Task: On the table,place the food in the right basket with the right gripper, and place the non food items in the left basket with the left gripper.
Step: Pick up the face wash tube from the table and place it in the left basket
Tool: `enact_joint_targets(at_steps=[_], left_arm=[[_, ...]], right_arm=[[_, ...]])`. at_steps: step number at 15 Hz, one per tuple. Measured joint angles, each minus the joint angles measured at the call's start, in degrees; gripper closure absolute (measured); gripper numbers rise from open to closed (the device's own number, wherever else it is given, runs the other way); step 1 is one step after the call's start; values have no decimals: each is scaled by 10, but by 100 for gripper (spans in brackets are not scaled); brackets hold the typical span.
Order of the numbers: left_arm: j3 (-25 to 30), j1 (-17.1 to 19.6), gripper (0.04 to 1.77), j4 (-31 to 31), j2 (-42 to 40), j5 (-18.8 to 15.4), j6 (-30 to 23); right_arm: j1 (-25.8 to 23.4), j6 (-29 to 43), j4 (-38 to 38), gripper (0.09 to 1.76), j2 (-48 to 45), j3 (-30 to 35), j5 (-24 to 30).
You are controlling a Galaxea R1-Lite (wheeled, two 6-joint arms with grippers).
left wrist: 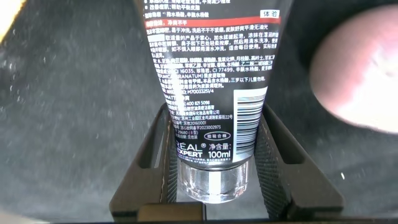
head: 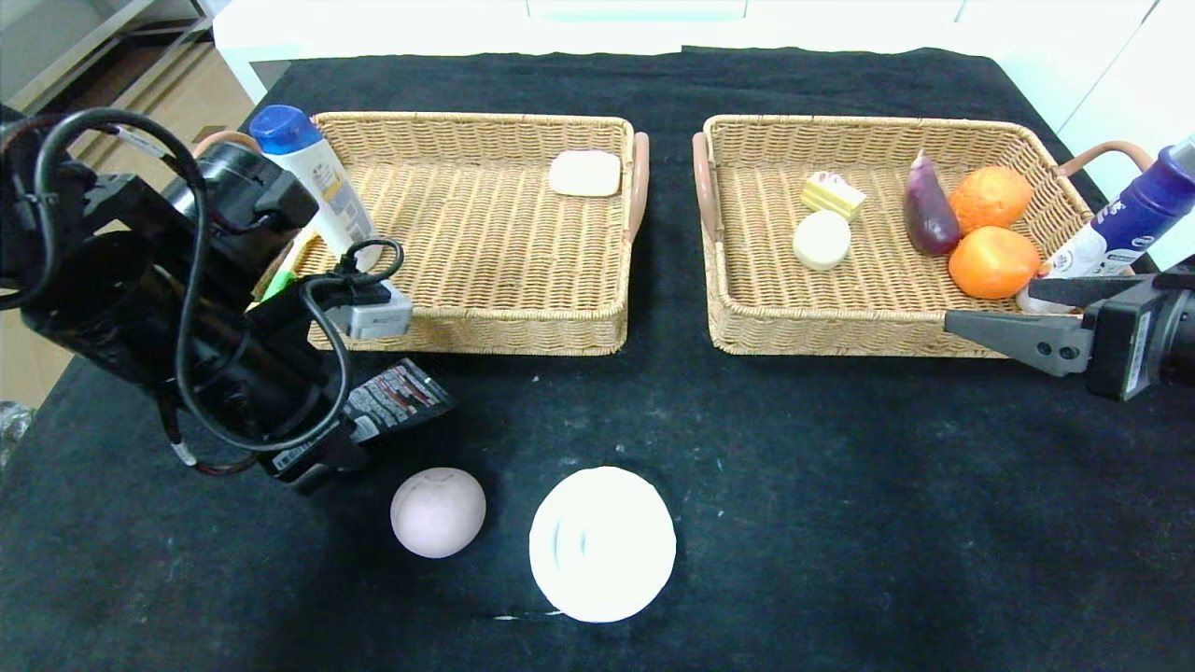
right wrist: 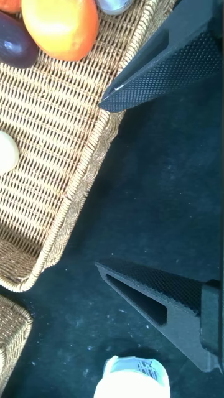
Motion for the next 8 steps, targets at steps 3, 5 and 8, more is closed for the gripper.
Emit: enact_joint_targets(at_steps=[3,5,8], left_arm=[[-2,-8,103,10,-24,5,0],[-2,-11,103,10,-41,18,0],[-4,-15,103,11,-63,27,1]], right_arm=[[0,0,0,14,0,0,0],[0,0,0,14,0,0,0],[0,0,0,14,0,1,0]])
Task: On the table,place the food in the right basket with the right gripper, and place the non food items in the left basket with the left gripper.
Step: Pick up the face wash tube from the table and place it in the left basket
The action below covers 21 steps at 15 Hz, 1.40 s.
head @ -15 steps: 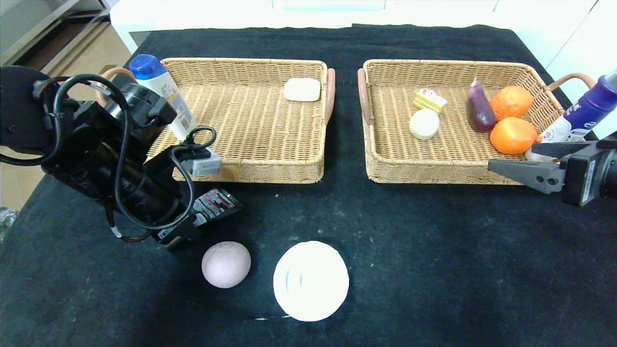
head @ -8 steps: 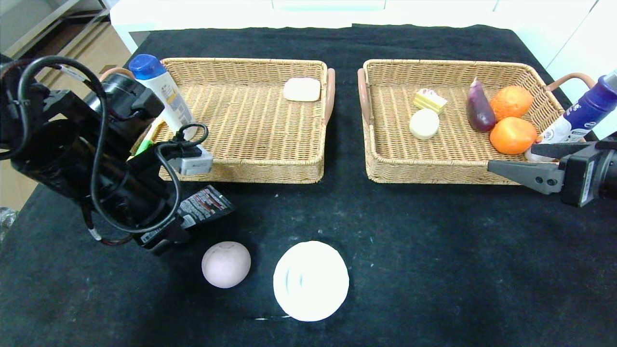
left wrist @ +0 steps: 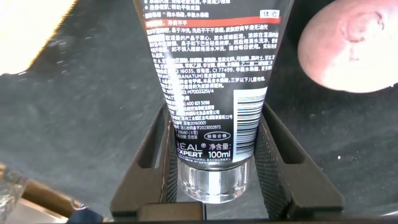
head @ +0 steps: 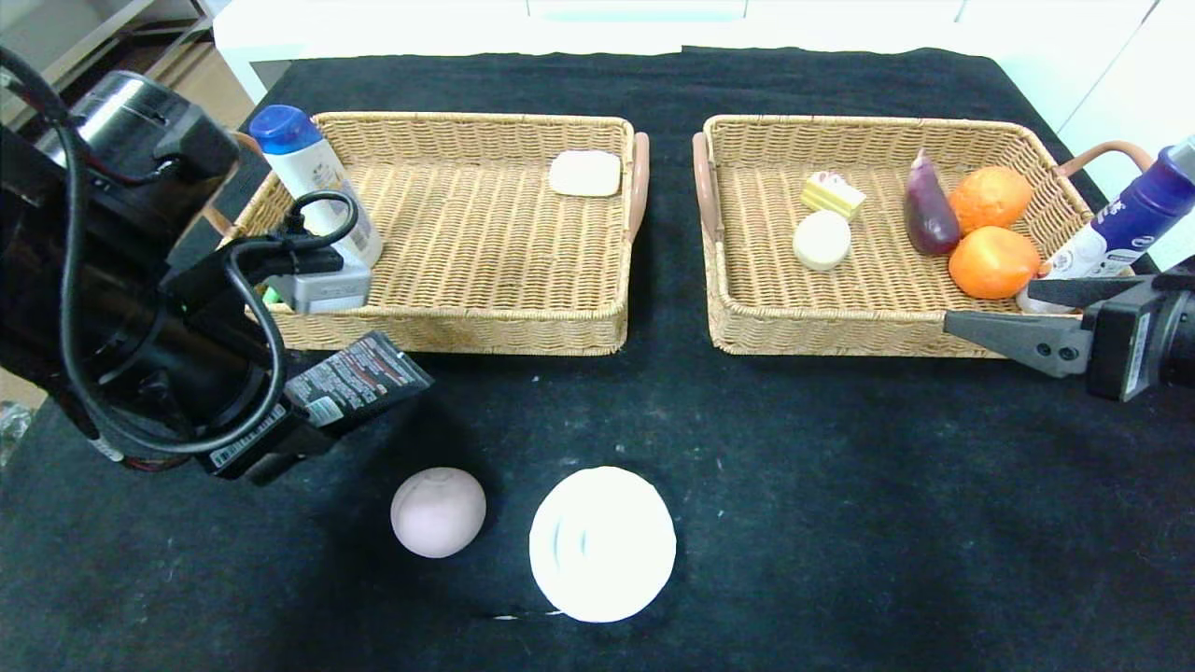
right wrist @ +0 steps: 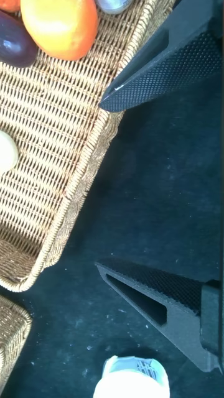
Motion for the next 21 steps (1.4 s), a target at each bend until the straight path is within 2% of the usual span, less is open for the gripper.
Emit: enact_joint_targets(at_steps=[4,9,16,18,21], left_arm=[[-12,-4,104,-1,-11,4,0],[-54,-4,104,-9,-8,3,-2],[-181,-4,104,-16,40,2,-49],[-210,-4,104,-65,62,2,-60],[-217,-5,105,-132,85,-6,-81]], right_arm=[[0,0,0,14,0,0,0],[0,0,0,14,0,0,0],[0,0,0,14,-1,-1,0],[0,0,0,14,-2,-1,0],[0,0,0,14,-1,0,0]])
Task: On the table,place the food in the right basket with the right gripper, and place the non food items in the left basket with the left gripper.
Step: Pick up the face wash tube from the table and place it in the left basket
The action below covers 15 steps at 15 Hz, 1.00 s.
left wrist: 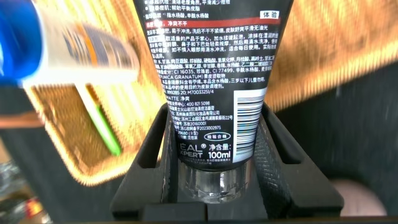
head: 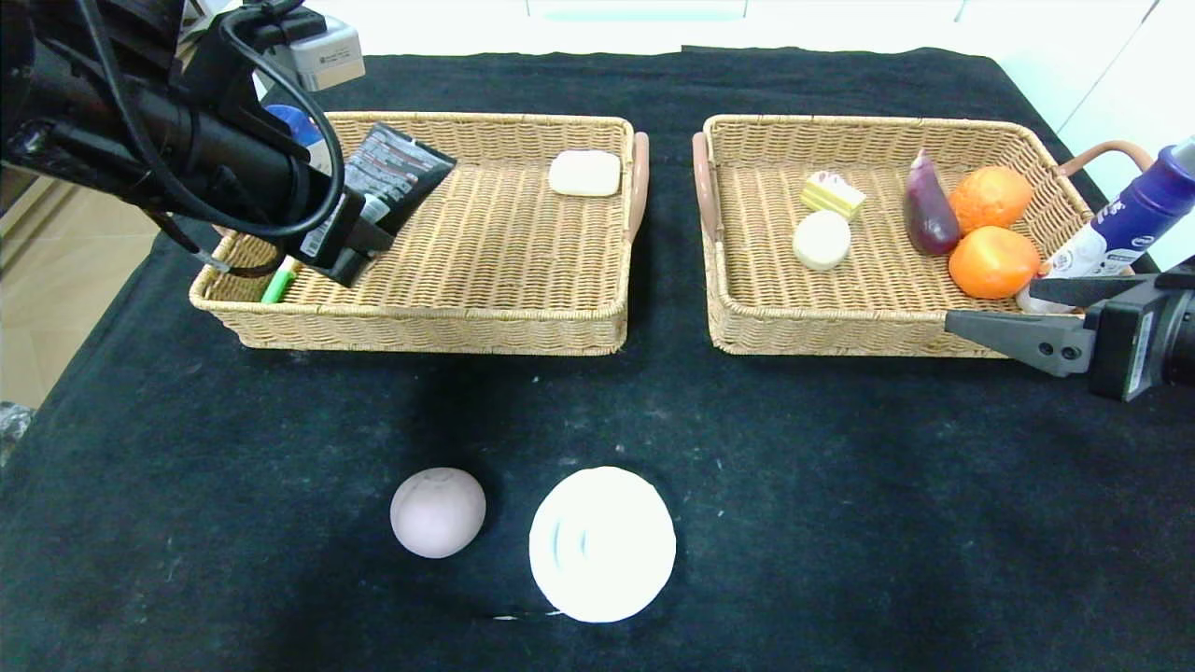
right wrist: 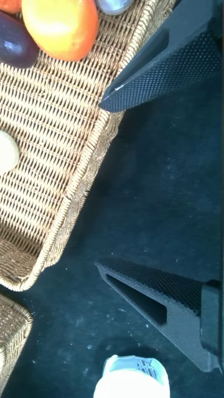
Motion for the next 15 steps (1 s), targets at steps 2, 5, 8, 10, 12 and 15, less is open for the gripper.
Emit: enact_joint_targets(at_steps=[2,5,8,10,12,15], left_arm=[[-1,-3,105,-44,10,-1,-16],[-1,-5,105,-113,26,-3,-39],[-1,-6,105,-175,44,-8,-70],[-1,-6,105,-220,60,-13,-94],[-1,-5,105,-266,78,-14,-105],[-1,-1,105,-306,103,-37,-108]], right_arm=[[0,0,0,14,1,0,0],[0,0,0,14,3,0,0],[0,0,0,14,5,0,0],[0,0,0,14,5,0,0],[0,0,0,14,5,1,0],[0,0,0,14,5,2,0]])
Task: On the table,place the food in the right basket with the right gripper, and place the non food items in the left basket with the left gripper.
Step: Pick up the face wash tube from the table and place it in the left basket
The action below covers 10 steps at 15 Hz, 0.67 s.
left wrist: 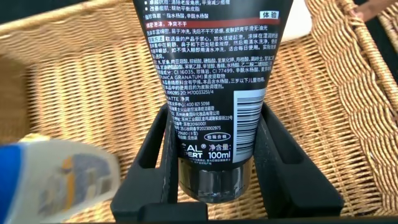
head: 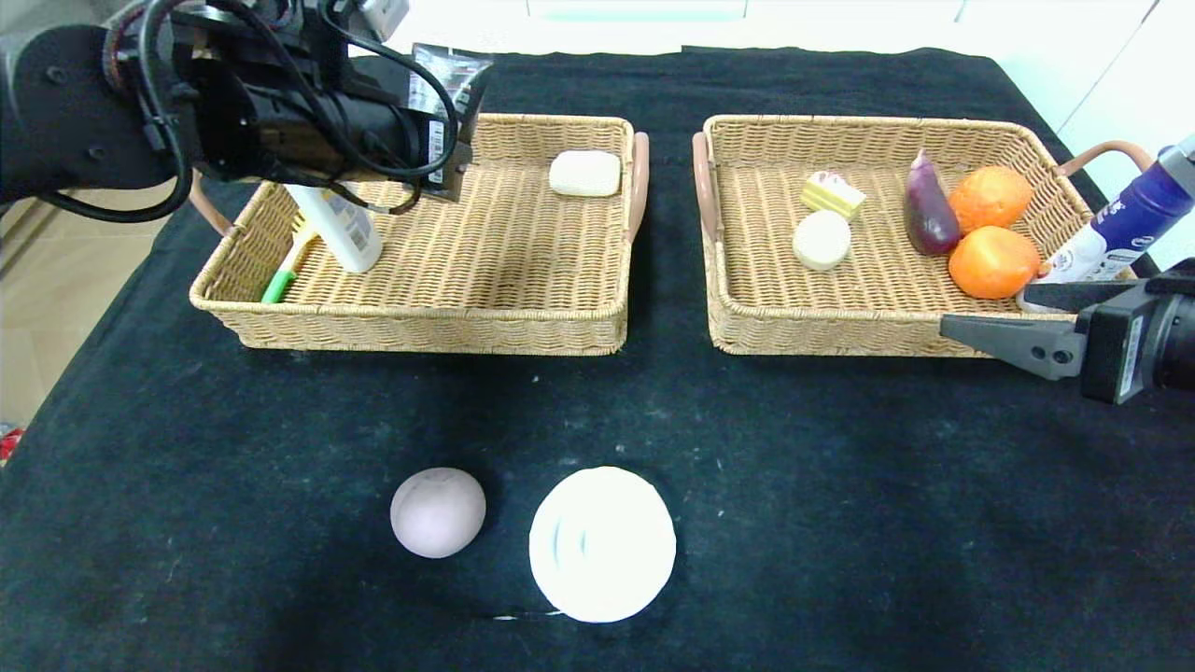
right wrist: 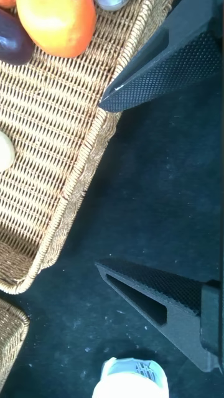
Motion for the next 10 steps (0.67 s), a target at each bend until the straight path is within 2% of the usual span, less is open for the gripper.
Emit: enact_joint_targets(at_steps=[3,6,10], left_arm=[[-1,6,105,-10,18,-16,0],[-1,10,105,-40,37,-15,2],[-1,12,105,-44,49,-10,2]], right_arm=[[0,0,0,14,0,0,0],[0,0,0,14,0,0,0],[0,0,0,14,-1,0,0]])
